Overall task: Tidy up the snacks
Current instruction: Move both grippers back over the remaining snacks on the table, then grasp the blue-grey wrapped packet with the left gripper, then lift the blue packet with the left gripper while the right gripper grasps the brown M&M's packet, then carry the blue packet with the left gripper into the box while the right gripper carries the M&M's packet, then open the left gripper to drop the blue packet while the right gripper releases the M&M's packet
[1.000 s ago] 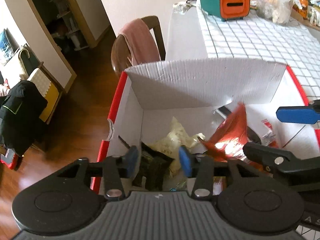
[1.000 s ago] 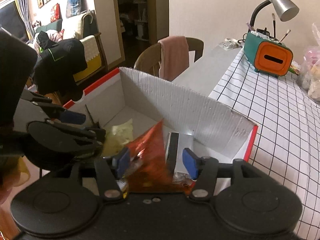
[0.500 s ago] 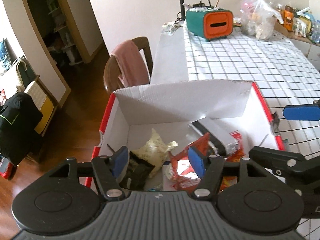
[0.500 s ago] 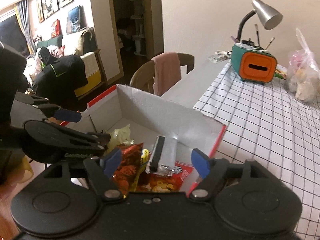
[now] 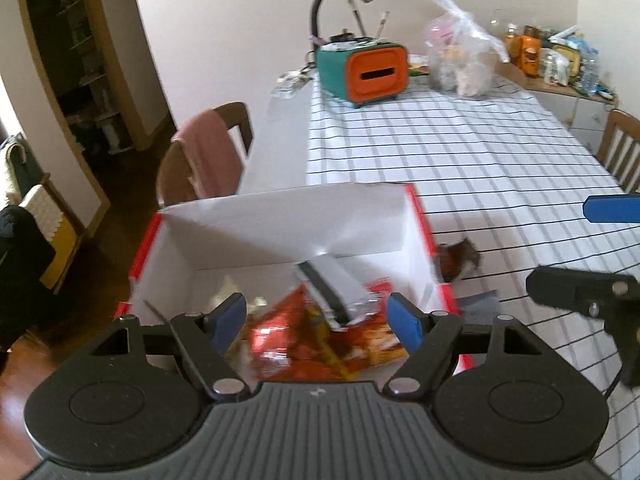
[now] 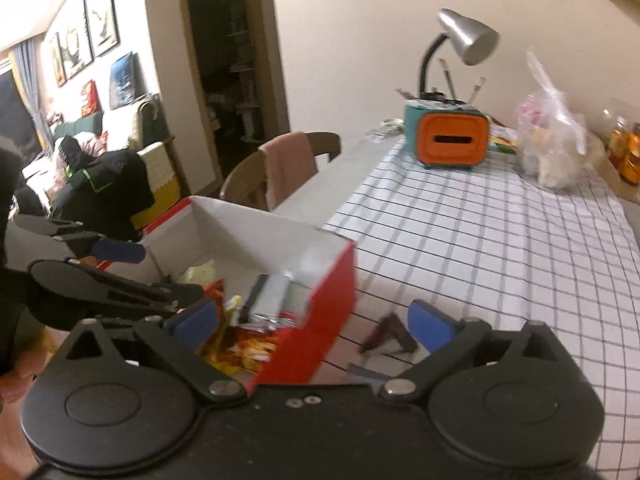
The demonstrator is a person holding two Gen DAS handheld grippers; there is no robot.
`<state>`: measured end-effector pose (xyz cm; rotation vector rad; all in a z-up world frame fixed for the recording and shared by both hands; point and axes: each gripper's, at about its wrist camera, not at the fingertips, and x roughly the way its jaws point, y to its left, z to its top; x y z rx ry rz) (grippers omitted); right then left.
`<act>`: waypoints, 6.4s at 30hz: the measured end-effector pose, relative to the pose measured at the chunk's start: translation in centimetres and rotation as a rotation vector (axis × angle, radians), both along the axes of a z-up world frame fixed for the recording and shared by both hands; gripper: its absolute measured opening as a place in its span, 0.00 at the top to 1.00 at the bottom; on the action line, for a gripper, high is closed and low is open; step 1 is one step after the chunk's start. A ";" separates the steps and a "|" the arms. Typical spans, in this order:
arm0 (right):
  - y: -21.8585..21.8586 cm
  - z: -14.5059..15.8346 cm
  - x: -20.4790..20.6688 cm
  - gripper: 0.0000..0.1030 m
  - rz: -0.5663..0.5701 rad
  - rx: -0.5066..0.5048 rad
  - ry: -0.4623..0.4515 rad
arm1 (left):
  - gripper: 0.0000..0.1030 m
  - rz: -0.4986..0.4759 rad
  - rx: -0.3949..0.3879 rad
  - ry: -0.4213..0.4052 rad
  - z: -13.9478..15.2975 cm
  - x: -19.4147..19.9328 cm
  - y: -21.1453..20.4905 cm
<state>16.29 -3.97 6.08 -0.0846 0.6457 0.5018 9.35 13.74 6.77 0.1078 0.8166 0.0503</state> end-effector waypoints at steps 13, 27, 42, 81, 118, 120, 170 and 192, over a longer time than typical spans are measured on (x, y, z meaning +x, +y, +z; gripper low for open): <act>-10.5 -0.8 0.2 0.01 -0.164 0.025 0.005 | 0.25 -0.110 -0.024 0.009 -2.1 0.0 -9.1; -17.4 -3.3 0.6 0.01 -0.217 0.088 0.047 | 0.25 -0.074 -0.060 0.043 -7.2 1.4 -17.5; -19.8 -6.0 1.7 0.01 -0.209 0.146 0.106 | 0.25 0.110 0.017 0.023 -11.2 4.4 -18.1; -10.9 -6.8 7.8 0.03 -0.122 0.042 0.160 | 0.55 0.079 -0.185 0.013 -11.3 2.0 -13.5; -1.5 -12.0 12.5 0.75 0.011 -0.034 0.278 | 0.55 -0.075 -0.186 -0.001 -12.3 -1.7 -12.3; -1.5 -11.6 12.0 0.75 0.012 -0.032 0.266 | 0.55 -0.070 -0.185 -0.002 -12.1 -1.8 -12.3; 8.1 -0.7 1.7 0.74 0.162 0.019 0.041 | 0.54 0.206 -0.007 -0.064 0.2 2.1 6.7; 12.7 -7.0 3.7 0.74 0.148 -0.100 0.153 | 0.54 0.183 0.060 0.073 -4.2 4.1 8.3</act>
